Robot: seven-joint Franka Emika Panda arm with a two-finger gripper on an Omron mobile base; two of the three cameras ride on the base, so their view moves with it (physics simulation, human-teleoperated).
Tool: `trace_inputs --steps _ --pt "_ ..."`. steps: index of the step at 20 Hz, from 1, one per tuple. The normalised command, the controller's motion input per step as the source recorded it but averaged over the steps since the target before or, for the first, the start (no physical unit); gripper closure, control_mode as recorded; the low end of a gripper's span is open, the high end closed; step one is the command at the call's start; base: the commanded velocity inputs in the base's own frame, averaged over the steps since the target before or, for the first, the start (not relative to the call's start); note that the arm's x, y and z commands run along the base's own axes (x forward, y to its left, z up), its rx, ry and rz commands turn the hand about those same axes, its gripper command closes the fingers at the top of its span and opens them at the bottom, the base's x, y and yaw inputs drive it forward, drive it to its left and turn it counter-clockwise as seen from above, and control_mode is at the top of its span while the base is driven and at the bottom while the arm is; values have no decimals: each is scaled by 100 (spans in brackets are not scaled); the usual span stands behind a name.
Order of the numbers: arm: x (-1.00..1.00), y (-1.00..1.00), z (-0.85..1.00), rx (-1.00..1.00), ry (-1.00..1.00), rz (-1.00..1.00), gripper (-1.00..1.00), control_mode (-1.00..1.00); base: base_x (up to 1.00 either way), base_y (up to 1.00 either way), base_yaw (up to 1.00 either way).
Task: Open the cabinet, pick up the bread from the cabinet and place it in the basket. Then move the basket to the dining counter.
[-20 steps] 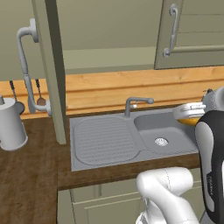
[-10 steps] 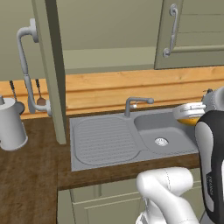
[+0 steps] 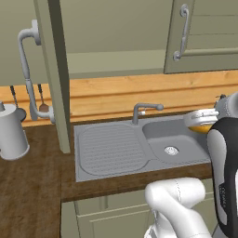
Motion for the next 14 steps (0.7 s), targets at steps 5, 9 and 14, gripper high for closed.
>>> trace_inputs --steps 5,9,14 --pt "0 0 0 0 0 0 100 100 -39 -10 0" --pt "0 0 0 0 0 0 100 100 -38 -81 -1" --pt "0 0 0 0 0 0 100 100 -7 -100 -2"
